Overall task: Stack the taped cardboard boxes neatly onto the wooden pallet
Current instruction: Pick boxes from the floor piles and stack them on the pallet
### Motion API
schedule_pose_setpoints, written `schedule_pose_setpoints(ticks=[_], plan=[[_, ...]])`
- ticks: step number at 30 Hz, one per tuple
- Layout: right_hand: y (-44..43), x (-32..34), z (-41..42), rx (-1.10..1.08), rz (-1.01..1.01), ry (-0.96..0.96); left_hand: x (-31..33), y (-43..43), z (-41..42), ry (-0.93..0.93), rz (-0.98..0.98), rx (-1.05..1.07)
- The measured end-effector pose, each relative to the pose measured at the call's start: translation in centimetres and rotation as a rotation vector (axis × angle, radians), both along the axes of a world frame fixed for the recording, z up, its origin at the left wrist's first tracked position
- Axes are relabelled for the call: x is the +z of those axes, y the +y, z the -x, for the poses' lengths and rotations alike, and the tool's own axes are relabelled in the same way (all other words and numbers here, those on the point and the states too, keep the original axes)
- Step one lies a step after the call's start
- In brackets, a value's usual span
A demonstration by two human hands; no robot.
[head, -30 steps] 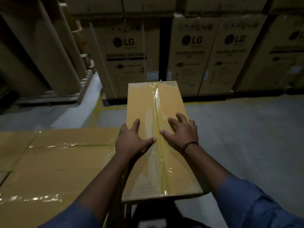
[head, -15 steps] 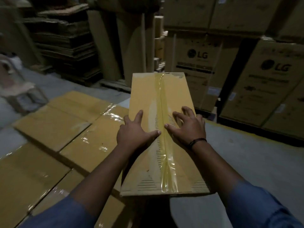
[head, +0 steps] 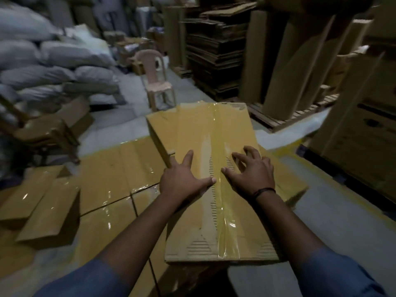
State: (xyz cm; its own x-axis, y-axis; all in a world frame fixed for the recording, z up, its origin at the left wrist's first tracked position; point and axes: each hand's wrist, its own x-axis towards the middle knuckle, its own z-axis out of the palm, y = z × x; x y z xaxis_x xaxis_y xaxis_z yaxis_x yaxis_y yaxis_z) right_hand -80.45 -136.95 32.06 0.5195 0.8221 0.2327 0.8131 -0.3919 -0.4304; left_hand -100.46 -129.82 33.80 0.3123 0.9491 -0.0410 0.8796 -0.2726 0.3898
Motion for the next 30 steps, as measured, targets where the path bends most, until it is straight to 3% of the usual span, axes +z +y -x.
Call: schedule_pose_setpoints(ticks=[18,30], plan=[[4.4,-5.3,10.1,0.541,0.116,0.032,-5.5,-5.4,11.7,-0.008,0.148,0.506],[7.5,-12.1,10.5,0.657,0.333,0.092,-12.1,-3.1,13.7,-0.024,0.296,0.486]])
